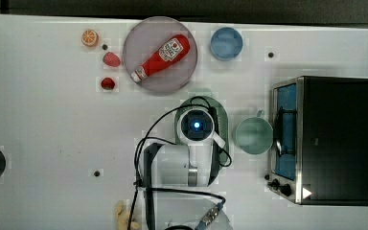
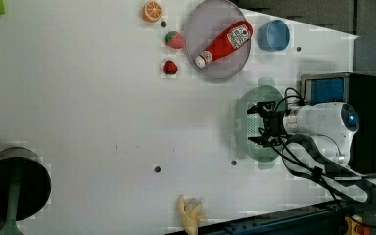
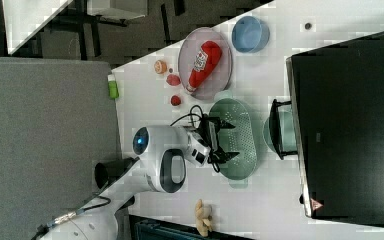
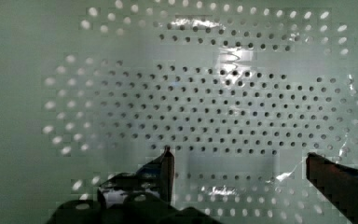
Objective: Drag strainer right to left.
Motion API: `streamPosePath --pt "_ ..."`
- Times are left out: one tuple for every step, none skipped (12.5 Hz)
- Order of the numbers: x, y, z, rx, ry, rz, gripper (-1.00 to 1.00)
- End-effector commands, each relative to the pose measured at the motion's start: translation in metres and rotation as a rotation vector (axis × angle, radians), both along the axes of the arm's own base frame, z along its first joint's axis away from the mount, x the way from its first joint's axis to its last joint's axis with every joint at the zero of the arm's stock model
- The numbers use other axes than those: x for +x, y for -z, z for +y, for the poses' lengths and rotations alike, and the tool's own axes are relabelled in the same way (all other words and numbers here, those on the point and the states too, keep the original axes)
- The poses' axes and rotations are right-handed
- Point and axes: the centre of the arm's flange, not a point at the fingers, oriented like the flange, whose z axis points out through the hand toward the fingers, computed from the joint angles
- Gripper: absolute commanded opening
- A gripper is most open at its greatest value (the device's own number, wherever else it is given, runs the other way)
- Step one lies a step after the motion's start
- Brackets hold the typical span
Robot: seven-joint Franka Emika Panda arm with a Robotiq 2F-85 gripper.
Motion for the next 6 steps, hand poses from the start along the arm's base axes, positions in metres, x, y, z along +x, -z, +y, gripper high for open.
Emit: streamPosePath --pt "-0.001 -0.005 0.027 0.005 0.098 -0.017 1.0" --pt "-0.002 -0.005 0.035 0.007 0.089 -0.015 1.0" --pt "-0.002 -0.005 0.043 0.009 0.074 -0.015 1.0" --pt "-0.003 -0.004 0.05 0.01 0.06 -0.014 1.0" --pt "-0.003 -0.005 0.057 0.011 0.049 -0.014 1.0" --pt "-0.003 -0.005 0.065 0.014 0.046 -0.016 1.0"
